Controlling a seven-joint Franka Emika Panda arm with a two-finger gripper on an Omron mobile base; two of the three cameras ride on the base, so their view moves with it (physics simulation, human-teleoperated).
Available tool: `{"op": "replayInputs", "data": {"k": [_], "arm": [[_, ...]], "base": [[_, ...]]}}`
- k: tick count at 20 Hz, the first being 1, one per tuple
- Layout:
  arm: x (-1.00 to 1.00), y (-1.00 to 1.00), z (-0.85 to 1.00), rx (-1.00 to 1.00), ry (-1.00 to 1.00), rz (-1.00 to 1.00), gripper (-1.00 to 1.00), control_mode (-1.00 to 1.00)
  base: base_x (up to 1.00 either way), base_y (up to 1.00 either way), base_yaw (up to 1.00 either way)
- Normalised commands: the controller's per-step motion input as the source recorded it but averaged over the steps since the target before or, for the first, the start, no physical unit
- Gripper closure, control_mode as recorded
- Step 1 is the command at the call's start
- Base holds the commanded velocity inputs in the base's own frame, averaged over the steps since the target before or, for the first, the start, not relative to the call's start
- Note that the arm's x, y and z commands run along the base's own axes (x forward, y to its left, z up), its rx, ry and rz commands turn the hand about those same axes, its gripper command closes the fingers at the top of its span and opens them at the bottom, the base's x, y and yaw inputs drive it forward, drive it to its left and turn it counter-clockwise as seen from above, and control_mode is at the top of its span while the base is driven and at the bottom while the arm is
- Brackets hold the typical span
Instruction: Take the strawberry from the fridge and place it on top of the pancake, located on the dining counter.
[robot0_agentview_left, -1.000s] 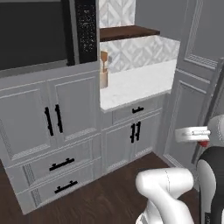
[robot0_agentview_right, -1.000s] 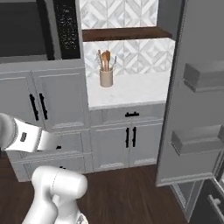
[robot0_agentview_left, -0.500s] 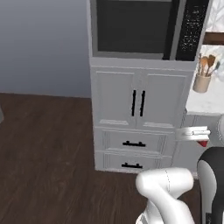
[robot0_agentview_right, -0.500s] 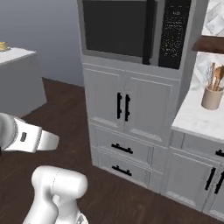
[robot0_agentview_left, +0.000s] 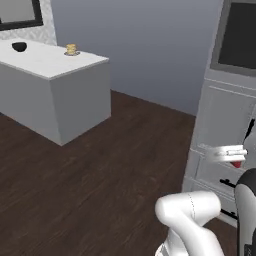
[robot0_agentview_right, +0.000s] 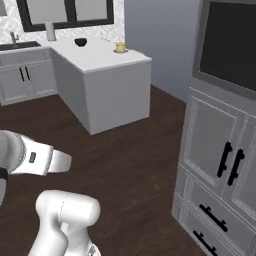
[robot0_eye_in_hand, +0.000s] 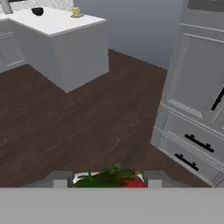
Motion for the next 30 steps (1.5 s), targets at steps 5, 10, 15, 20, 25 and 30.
{"op": "replayInputs", "data": {"k": [5, 10, 15, 20, 25, 30], "arm": [[0.0, 0.0, 0.0, 0.0, 0.0, 0.0, 1.0, 1.0], [0.0, 0.0, 0.0, 0.0, 0.0, 0.0, 1.0, 1.0], [0.0, 0.0, 0.0, 0.0, 0.0, 0.0, 1.0, 1.0], [0.0, 0.0, 0.0, 0.0, 0.0, 0.0, 1.0, 1.0], [0.0, 0.0, 0.0, 0.0, 0.0, 0.0, 1.0, 1.0], [0.0, 0.0, 0.0, 0.0, 0.0, 0.0, 1.0, 1.0]], "base": [[1.0, 0.49, 0.47], [1.0, 0.4, 0.44], [1.0, 0.12, 0.46], [1.0, -0.31, 0.41], [1.0, -0.82, 0.41], [0.84, -1.0, 0.39]]}}
